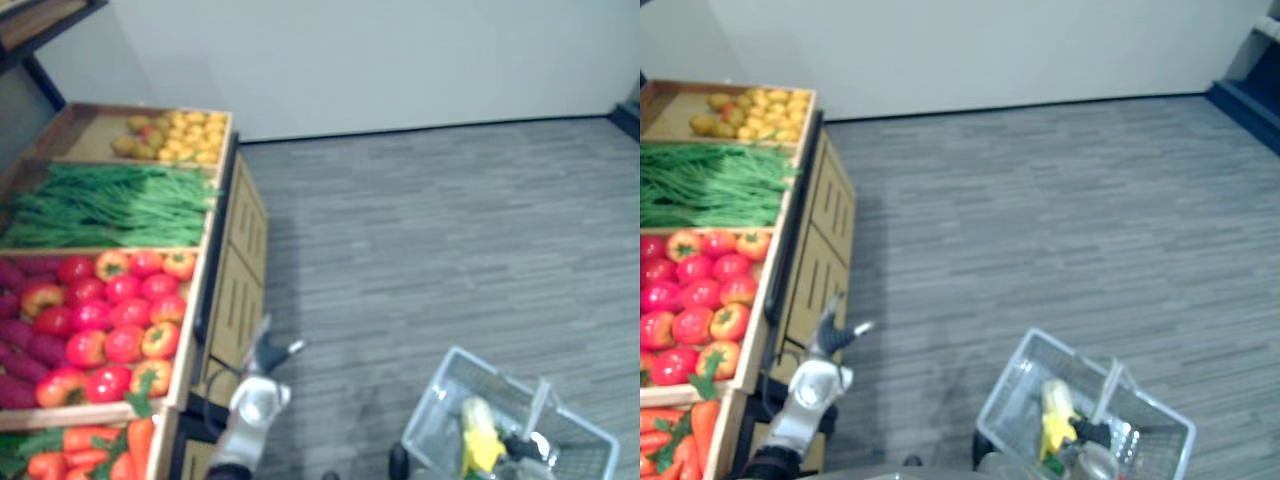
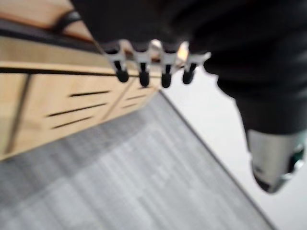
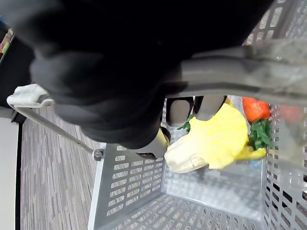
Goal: Pick vegetable in the basket
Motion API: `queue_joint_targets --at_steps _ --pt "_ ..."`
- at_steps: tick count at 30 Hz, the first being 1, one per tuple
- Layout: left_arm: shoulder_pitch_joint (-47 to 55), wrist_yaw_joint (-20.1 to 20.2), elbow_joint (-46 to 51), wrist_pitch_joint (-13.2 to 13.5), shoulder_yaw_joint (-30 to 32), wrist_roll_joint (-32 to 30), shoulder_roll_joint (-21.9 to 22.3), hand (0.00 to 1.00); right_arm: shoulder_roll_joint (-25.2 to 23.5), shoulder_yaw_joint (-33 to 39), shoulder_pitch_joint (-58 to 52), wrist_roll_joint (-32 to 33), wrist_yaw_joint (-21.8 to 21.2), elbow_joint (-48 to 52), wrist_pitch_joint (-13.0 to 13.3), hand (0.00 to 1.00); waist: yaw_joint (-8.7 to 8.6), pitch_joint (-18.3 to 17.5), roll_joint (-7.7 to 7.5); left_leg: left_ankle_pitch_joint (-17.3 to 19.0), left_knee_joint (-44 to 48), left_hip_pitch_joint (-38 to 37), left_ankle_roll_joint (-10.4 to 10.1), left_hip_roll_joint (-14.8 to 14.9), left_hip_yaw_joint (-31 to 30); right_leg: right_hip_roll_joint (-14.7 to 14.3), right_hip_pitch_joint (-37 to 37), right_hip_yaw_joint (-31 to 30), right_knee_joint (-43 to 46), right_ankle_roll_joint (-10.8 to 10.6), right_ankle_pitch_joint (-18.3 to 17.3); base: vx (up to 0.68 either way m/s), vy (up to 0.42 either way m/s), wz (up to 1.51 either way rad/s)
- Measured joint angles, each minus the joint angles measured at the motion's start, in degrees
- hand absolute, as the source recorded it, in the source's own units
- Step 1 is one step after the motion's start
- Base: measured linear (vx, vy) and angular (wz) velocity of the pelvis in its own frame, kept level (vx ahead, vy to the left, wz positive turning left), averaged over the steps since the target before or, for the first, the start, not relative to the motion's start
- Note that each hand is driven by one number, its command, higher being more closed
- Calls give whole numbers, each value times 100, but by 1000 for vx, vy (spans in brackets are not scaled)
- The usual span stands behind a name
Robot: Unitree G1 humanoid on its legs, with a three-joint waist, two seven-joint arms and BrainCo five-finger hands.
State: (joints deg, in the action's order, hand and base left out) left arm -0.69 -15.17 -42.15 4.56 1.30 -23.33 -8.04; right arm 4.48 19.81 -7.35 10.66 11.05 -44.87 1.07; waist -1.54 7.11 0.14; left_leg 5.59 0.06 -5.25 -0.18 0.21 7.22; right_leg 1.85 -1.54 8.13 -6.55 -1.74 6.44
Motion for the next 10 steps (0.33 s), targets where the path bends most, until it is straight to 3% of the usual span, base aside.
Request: queue_joint_targets --at_steps 2,4,10 --pt "24 296 -1345 -244 441 260 54 0 11 -13 156 -799 28 -269 -72 100 0 -15 -36 10 1 -22 -33 4 36 -6 -1 -37 0 -19 -13 -36 12 -8" --pt "189 504 -1903 -417 715 299 88 0 10 -56 254 -1201 -6 -371 -135 100 14 -29 -64 14 -2 -67 -42 15 108 -18 -16 -94 -1 -19 -13 -22 13 -15" --pt "575 969 -2206 -595 1111 307 129 0 -51 -264 434 -1737 -223 -734 -149 100 97 -56 -103 51 -19 -195 -74 44 175 -54 -161 -175 -1 15 -43 -28 13 -5"
